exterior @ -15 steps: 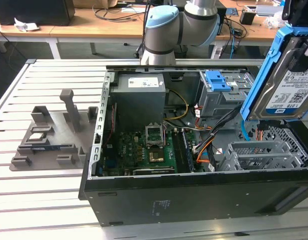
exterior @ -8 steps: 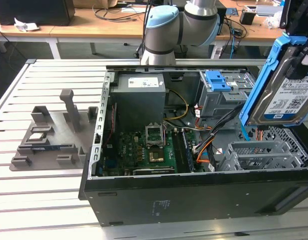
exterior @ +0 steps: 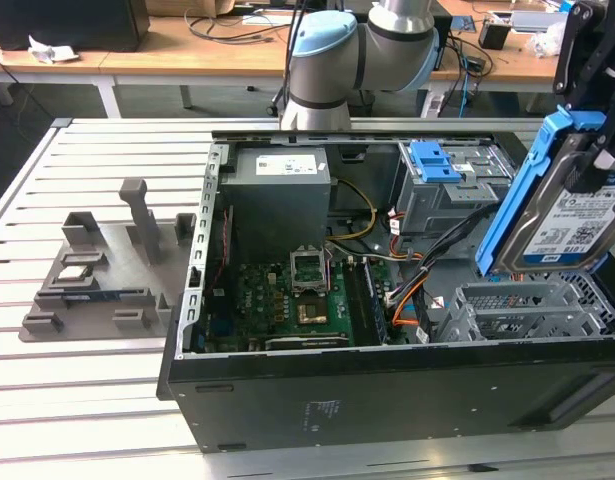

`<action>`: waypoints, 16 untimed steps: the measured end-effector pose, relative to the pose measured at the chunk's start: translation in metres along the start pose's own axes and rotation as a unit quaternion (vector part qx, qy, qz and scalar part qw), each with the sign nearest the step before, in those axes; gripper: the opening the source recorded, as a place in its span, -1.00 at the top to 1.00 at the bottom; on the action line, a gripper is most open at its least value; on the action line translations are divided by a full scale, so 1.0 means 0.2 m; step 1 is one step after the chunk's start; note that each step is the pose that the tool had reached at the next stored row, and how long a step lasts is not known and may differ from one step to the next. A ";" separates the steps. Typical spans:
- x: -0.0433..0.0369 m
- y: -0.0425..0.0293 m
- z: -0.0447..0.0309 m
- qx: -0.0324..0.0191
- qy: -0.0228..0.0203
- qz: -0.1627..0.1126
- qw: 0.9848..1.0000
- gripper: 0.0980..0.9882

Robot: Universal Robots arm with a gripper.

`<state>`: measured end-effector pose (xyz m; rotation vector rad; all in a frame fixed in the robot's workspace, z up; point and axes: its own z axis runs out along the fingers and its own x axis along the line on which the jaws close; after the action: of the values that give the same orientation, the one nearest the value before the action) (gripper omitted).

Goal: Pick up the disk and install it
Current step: 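Pick up the disk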

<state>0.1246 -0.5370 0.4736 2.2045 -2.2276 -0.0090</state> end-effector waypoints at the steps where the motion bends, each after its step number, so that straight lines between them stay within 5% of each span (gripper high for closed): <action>1: 0.004 0.000 0.007 0.000 0.000 0.000 1.000 0.40; 7: 0.022 -0.001 0.062 0.000 0.000 0.000 1.000 0.40; 16: 0.023 -0.001 0.071 0.000 0.000 0.000 1.000 0.40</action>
<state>0.1246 -0.5416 0.4594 2.2044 -2.2275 -0.0088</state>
